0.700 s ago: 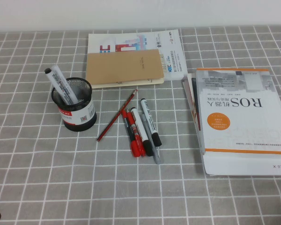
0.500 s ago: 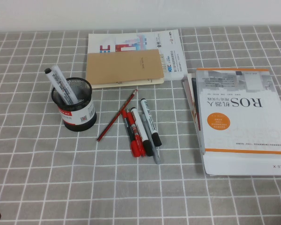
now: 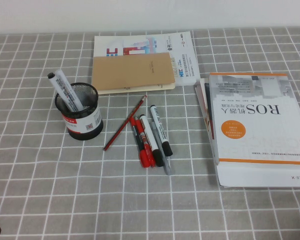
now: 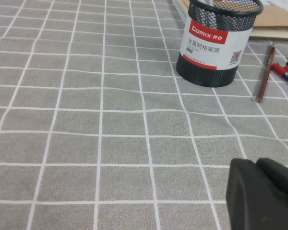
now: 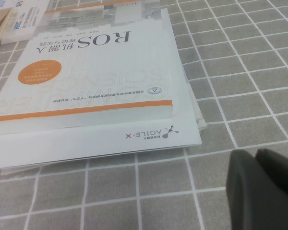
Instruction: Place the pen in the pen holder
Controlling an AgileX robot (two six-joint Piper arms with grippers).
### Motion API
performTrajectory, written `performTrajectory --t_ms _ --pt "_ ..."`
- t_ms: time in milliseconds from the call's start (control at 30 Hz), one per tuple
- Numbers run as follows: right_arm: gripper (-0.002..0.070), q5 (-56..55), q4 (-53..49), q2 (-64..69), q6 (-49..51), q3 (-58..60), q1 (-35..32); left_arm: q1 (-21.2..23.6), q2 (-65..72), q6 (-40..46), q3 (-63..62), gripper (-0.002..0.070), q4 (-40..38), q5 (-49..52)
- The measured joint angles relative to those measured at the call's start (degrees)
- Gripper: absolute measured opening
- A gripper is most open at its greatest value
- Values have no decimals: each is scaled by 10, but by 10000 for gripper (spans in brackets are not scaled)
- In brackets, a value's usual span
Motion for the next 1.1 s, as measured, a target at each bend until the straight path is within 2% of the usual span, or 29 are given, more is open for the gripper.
performTrajectory --t_ms 400,500,600,667,733,800,1100 --pt "-13 0 8 0 0 0 0 0 0 0 0 -5 0 0" --pt "-13 -7 96 0 0 0 0 0 0 0 0 -5 0 0" --pt "-13 -29 279 0 0 0 0 0 0 0 0 -5 0 0" --pt "-13 -48 440 0 0 0 0 0 0 0 0 -5 0 0" --pt "-13 -68 545 0 0 0 0 0 0 0 0 -5 0 0" --pt "-13 -80 580 0 0 0 0 0 0 0 0 -5 0 0" --pt "-13 -50 587 0 -85 0 0 0 0 0 0 -5 0 0"
